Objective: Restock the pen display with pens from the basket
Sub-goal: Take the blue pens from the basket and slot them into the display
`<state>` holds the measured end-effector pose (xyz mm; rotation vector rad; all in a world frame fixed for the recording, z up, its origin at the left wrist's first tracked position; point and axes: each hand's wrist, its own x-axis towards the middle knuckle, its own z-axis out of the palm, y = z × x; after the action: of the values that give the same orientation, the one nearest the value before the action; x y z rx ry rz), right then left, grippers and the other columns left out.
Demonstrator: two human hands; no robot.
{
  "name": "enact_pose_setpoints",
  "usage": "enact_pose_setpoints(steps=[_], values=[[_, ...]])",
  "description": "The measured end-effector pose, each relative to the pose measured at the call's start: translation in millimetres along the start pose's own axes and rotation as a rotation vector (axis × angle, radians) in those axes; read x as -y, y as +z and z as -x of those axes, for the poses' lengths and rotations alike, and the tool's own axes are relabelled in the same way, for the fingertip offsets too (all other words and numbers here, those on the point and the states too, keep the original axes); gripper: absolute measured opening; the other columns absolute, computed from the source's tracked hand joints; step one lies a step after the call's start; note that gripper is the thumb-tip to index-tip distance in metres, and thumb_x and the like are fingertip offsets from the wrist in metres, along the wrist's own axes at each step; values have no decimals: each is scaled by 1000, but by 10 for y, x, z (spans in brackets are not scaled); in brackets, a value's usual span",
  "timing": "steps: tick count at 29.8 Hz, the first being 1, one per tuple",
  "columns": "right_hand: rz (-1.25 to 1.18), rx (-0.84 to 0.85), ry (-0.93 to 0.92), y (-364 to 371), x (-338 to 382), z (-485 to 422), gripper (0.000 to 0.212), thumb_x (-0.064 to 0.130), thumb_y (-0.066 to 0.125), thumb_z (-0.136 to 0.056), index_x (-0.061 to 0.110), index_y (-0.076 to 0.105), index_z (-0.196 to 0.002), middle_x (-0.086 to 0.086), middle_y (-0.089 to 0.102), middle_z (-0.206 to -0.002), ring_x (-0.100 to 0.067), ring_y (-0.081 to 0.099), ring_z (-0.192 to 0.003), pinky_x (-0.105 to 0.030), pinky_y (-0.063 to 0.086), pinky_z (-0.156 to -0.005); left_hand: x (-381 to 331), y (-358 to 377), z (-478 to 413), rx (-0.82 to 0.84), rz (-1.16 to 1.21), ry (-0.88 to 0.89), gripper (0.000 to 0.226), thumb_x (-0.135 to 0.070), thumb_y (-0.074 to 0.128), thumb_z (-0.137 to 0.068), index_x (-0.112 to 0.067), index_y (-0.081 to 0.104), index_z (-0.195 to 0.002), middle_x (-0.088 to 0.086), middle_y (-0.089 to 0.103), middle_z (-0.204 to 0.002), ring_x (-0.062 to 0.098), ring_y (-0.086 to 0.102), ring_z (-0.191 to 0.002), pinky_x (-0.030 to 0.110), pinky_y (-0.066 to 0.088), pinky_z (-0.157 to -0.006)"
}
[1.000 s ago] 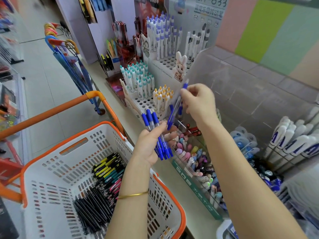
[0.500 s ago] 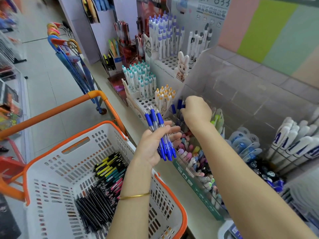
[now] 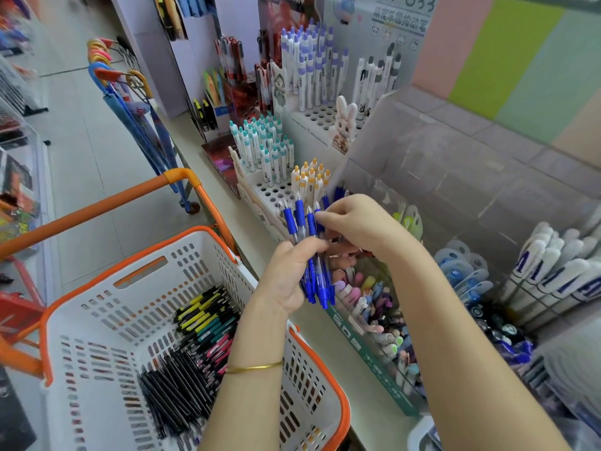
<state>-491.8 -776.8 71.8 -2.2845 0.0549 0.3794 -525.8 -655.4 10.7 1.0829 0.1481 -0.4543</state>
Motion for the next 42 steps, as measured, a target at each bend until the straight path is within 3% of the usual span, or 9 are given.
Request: enact_pose_setpoints(steps=[3,6,9,12,17,26,31,37,42], values=[[-209,-1,19,-4,-29,26,18,24,62,-92,8,69,-88,-5,65,-72,-6,58,-47,-17,50,-46,-1,-6,-8,-14,9,-6,19,-4,49,-97,0,61,-111,17,73,-88,23,72,-73,36,60,-58],[-292,-283,-77,-5,-75,-32,20,23,58,-94,8,67,-84,-5,59,-66,-11,51,-51,-20,46,-49,1,-32,-56,-88,62,5,22,-4,51,-95,1,63,-113,26,69,-109,32,69,-90,42,59,-77],[-411,-649,-189,-66,-93,-107,13,18,53,-96,13,60,-87,-4,61,-72,-10,57,-55,-24,51,-55,11,-54,-79,-132,49,-13,15,-4,48,-98,-2,62,-102,17,74,-87,24,72,-68,31,59,-58],[-217,-829,-283,-80,-166,-219,9,19,51,-97,15,58,-92,-5,63,-83,-19,63,-71,-38,55,-70,41,-73,-91,-204,50,-20,11,-11,57,-96,-1,62,-99,10,70,-72,15,62,-51,27,54,-51],[129,-713,-150,60,-247,-370,15,17,51,-96,6,60,-91,-11,62,-89,-27,61,-79,-38,50,-72,42,-57,-106,-189,60,-6,7,-13,60,-95,-6,58,-95,5,65,-68,13,58,-52,29,54,-58],[290,-432,119,130,-272,-454,10,3,58,-91,1,62,-101,-13,62,-96,-26,57,-85,-30,41,-68,0,-17,-53,-145,60,7,4,-8,55,-96,-6,52,-96,5,63,-68,15,59,-55,32,55,-56],[145,-668,-116,48,-194,-272,18,5,47,-95,3,63,-102,-6,59,-91,-22,59,-81,-35,50,-74,-13,10,-52,-122,39,35,5,-8,55,-97,-8,54,-92,4,62,-67,14,60,-55,30,53,-53],[-80,-12,-70,-15,-30,-3,22,33,58,-94,15,71,-91,6,61,-67,1,49,-50,-12,39,-50,-18,76,-14,-17,-70,86,12,-16,50,-100,-10,60,-95,1,61,-65,12,59,-54,28,50,-49],[-329,-184,-111,14,-100,-49,13,23,63,-91,14,69,-84,-1,63,-68,-7,56,-54,-18,45,-52,-31,74,-13,7,-23,57,21,-18,47,-102,-6,63,-107,11,72,-85,22,71,-72,37,60,-64]])
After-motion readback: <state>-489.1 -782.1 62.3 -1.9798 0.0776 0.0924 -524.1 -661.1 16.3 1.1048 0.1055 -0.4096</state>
